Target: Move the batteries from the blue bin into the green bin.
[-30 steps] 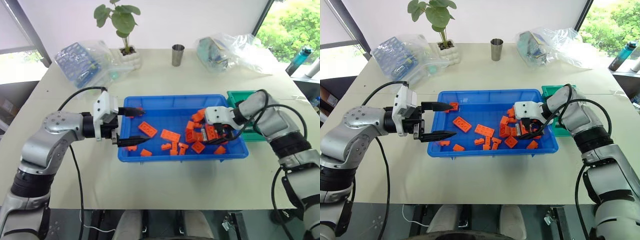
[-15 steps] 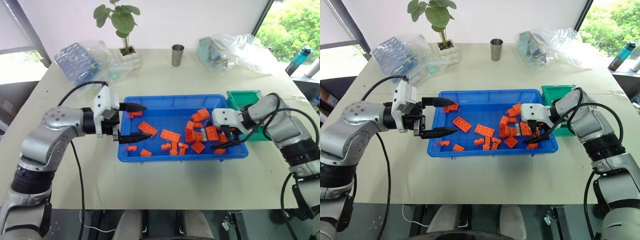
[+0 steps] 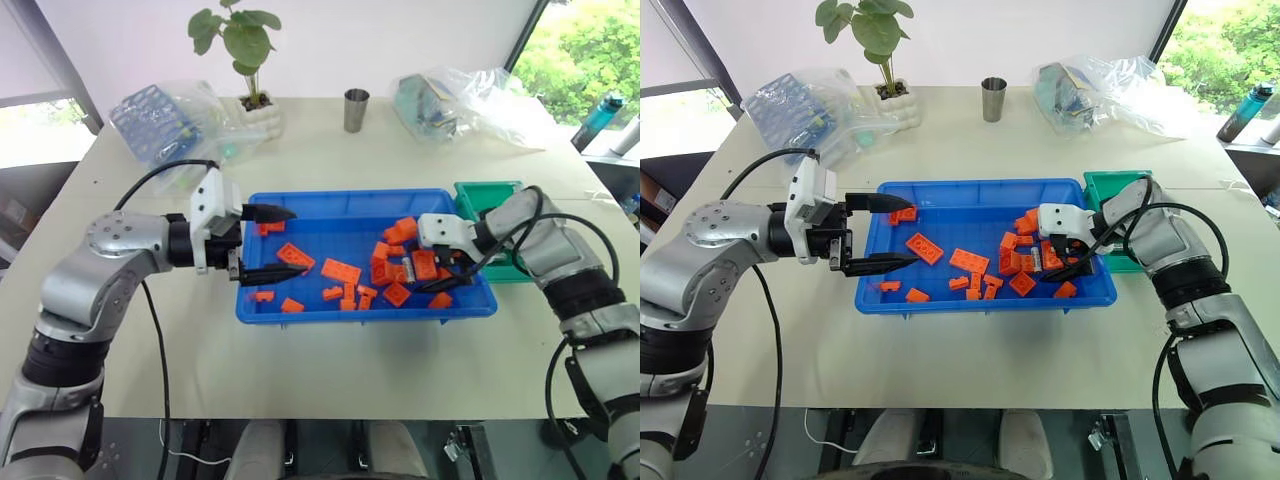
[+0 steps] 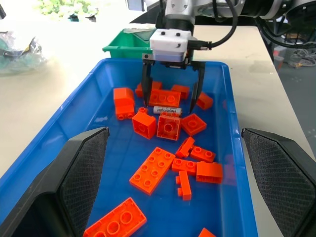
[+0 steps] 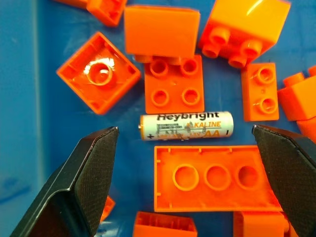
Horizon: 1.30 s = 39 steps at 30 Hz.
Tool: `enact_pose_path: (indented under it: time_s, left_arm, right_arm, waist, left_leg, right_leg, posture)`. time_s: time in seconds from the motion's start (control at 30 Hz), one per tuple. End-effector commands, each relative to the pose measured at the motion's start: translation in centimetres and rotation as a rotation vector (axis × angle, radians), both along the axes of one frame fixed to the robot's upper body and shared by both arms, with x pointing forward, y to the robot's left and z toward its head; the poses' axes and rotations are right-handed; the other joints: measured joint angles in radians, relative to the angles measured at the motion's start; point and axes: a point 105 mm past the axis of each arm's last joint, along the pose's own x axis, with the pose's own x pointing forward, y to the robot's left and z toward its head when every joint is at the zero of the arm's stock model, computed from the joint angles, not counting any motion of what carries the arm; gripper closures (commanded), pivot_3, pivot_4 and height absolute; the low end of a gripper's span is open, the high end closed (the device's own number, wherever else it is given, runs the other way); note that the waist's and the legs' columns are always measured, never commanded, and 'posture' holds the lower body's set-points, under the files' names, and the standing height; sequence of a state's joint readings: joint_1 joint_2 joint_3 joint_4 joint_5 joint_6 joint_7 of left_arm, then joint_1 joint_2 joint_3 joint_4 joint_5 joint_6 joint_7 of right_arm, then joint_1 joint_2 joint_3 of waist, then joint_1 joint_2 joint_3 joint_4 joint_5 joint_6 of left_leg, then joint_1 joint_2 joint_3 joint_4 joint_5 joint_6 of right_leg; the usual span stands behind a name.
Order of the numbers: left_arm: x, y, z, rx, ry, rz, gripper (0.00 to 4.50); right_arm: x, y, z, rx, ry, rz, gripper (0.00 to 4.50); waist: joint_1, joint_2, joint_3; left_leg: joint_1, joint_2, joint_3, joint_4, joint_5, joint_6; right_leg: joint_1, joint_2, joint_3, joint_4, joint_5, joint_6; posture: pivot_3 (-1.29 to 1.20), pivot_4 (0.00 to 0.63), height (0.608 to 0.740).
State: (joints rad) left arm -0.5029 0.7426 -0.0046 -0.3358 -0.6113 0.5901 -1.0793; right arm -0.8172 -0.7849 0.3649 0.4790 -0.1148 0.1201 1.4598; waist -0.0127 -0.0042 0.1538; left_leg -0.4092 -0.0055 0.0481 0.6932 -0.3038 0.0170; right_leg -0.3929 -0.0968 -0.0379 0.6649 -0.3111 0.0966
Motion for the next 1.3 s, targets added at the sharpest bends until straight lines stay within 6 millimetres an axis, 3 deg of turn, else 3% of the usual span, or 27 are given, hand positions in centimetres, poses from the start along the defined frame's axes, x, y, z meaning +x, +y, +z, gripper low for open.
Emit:
enact_pose_path:
  time_s: [0.03, 0.1, 0.2, 0.3, 0.43, 0.57, 0.63, 0.73, 0.97, 1.1, 1.23, 1.3]
  left_arm:
    - [-0.5, -0.1, 1.1, -0.006, -0.039, -0.007, 0.0]
    - [-0.5, -0.2, 1.2, -0.007, -0.04, -0.004, 0.0]
    - [-0.5, -0.2, 1.3, -0.008, -0.039, -0.001, 0.0]
    - [-0.5, 0.0, 1.0, -0.007, -0.029, 0.008, 0.0]
    - [-0.5, 1.5, 0.0, 0.005, -0.001, 0.054, 0.0]
    - [-0.6, 3.1, -0.8, 0.008, 0.021, 0.104, 0.0]
    - [-0.7, 3.4, -0.9, 0.005, 0.023, 0.111, 0.0]
    - [-0.6, 3.7, -0.8, -0.002, 0.02, 0.124, 0.0]
    - [0.0, 3.1, -0.4, -0.015, 0.003, 0.107, 0.0]
    - [0.3, 2.7, -0.1, -0.02, -0.007, 0.095, 0.0]
    - [0.4, 2.7, -0.1, -0.02, -0.006, 0.091, 0.0]
    - [0.4, 2.8, -0.1, -0.023, -0.003, 0.096, 0.0]
  right_arm:
    - [0.5, 0.1, 0.5, -0.005, -0.004, 0.007, 0.28]
    - [0.4, 0.3, 0.5, 0.008, 0.013, 0.012, 0.81]
    - [0.1, 0.6, 0.7, 0.027, 0.015, 0.024, 2.22]
    - [0.1, 0.8, 1.8, 0.047, -0.039, 0.024, 2.24]
    - [-0.3, 0.6, 5.5, 0.153, -0.144, -0.036, 2.24]
    - [-0.3, -1.7, 9.7, 0.239, -0.311, -0.203, 2.24]
    - [-0.2, -3.1, 10.9, 0.251, -0.362, -0.288, 2.24]
    - [-0.4, -6.9, 11.7, 0.213, -0.409, -0.434, 2.24]
    - [-0.2, -11.3, 11.2, 0.155, -0.435, -0.613, 2.24]
    - [0.4, -12.1, 11.0, 0.141, -0.477, -0.664, 0.22]
    - [0.0, -11.5, 11.9, 0.174, -0.502, -0.635, 0.1]
    - [-1.1, -10.7, 12.3, 0.226, -0.479, -0.582, 0.1]
  waist:
    - [0.0, 0.0, 0.0]
    - [0.0, 0.0, 0.0]
    - [0.001, 0.0, 0.0]
    - [0.0, 0.0, 0.0]
    - [0.0, 0.001, 0.001]
    - [0.004, 0.002, 0.002]
    - [0.004, 0.002, 0.002]
    - [0.005, 0.002, 0.002]
    - [-0.003, 0.003, 0.003]
    - [-0.001, 0.003, 0.003]
    - [-0.001, 0.003, 0.003]
    - [0.002, 0.003, 0.003]
  left_leg:
    - [0.0, 0.0, 0.0, 0.0, 0.0, 0.0]
    - [0.0, 0.0, 0.0, 0.0, 0.0, 0.0]
    - [0.0, 0.0, 0.0, 0.0, 0.0, 0.0]
    - [0.0, 0.0, 0.0, 0.0, 0.0, 0.0]
    - [0.0, 0.0, 0.0, 0.0, 0.0, 0.0]
    - [-0.001, 0.0, -0.001, 0.0, 0.0, 0.0]
    - [-0.001, 0.0, -0.001, 0.0, 0.0, 0.0]
    - [-0.001, 0.0, -0.001, 0.0, 0.0, 0.0]
    - [-0.001, 0.0, 0.0, -0.001, 0.0, 0.0]
    - [-0.001, 0.0, 0.001, -0.001, 0.0, 0.0]
    - [-0.001, 0.0, 0.001, -0.001, 0.0, 0.0]
    - [-0.001, 0.0, 0.001, -0.001, 0.0, 0.0]
  right_leg:
    - [0.0, 0.0, 0.0, 0.0, 0.0, 0.0]
    - [0.0, 0.0, 0.0, 0.0, 0.0, 0.0]
    - [0.0, 0.0, 0.0, 0.0, 0.0, 0.0]
    - [0.0, 0.0, 0.0, 0.0, 0.0, 0.0]
    - [0.0, 0.0, 0.0, 0.0, 0.0, 0.0]
    - [0.0, -0.001, -0.001, 0.0, 0.0, 0.0]
    - [0.0, -0.001, -0.001, -0.001, 0.0, 0.0]
    - [0.001, -0.001, -0.001, -0.001, 0.0, 0.0]
    - [0.0, -0.001, -0.001, -0.001, 0.0, 0.0]
    - [0.0, -0.001, -0.001, -0.001, 0.0, 0.0]
    - [-0.001, -0.001, -0.001, -0.001, 0.0, 0.0]
    - [0.0, -0.001, -0.001, -0.001, 0.0, 0.0]
  posture:
    - [0.0, 0.15, 0.716]
    - [0.0, 0.15, 0.716]
    - [0.0, 0.15, 0.716]
    - [0.0, 0.15, 0.716]
    - [0.0, 0.15, 0.716]
    - [0.0, 0.15, 0.716]
    - [0.0, 0.15, 0.716]
    - [0.0, 0.15, 0.716]
    - [0.0, 0.15, 0.716]
    - [0.0, 0.15, 0.716]
    - [0.0, 0.15, 0.716]
    - [0.0, 0.15, 0.716]
